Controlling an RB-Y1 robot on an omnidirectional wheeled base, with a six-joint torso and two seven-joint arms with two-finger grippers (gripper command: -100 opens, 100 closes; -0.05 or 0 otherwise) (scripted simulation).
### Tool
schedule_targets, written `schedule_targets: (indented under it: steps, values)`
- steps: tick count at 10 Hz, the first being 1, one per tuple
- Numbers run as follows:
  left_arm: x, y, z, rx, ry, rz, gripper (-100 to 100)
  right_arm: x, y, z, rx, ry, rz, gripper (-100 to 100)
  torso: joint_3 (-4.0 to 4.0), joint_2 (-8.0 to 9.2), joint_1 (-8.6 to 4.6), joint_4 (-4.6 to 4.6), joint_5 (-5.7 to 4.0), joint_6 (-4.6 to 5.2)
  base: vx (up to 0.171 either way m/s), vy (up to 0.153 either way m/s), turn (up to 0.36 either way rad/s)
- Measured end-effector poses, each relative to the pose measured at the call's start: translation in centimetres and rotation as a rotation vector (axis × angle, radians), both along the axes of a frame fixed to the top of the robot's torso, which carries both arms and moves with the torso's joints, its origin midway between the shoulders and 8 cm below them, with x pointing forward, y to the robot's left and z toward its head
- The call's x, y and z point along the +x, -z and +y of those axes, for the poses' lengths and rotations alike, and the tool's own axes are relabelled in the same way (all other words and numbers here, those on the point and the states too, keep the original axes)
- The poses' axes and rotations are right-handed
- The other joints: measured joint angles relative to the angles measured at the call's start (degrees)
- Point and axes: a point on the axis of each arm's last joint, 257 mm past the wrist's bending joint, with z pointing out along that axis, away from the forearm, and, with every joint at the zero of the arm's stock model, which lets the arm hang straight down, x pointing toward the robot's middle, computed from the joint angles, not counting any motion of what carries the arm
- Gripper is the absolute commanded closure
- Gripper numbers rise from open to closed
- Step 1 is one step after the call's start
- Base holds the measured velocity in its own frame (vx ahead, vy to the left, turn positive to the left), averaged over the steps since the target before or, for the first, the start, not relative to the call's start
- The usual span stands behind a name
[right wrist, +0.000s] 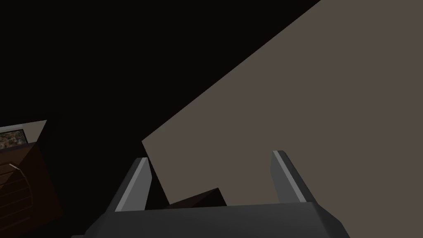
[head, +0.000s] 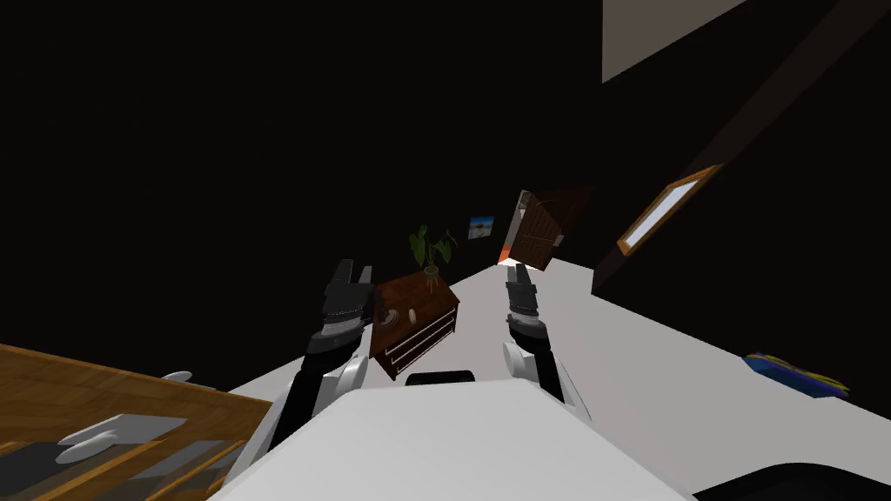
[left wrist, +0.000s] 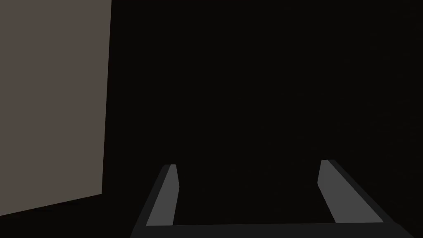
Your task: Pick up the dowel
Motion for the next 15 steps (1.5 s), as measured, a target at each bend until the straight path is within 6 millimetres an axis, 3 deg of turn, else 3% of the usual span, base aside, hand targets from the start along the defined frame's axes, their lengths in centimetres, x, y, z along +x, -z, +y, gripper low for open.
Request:
schedule_targets:
  steps: [6,15]
  values:
    - [4.5,4.4,-1.4,0.063,0.053,0.113,-100,0.0,0.0,0.0,0.0,0.0,0.0,0,0.23,0.39,0.45,0.09,0.1,0.02,-0.096,0.086,-0.138]
    - [10.6,12.2,-1.7,0.073,0.075,0.299,-100,0.0,0.0,0.0,0.0,0.0,0.0,0,0.11,0.19,0.24,0.05,0.06,0.01,-0.072,0.054,-0.124]
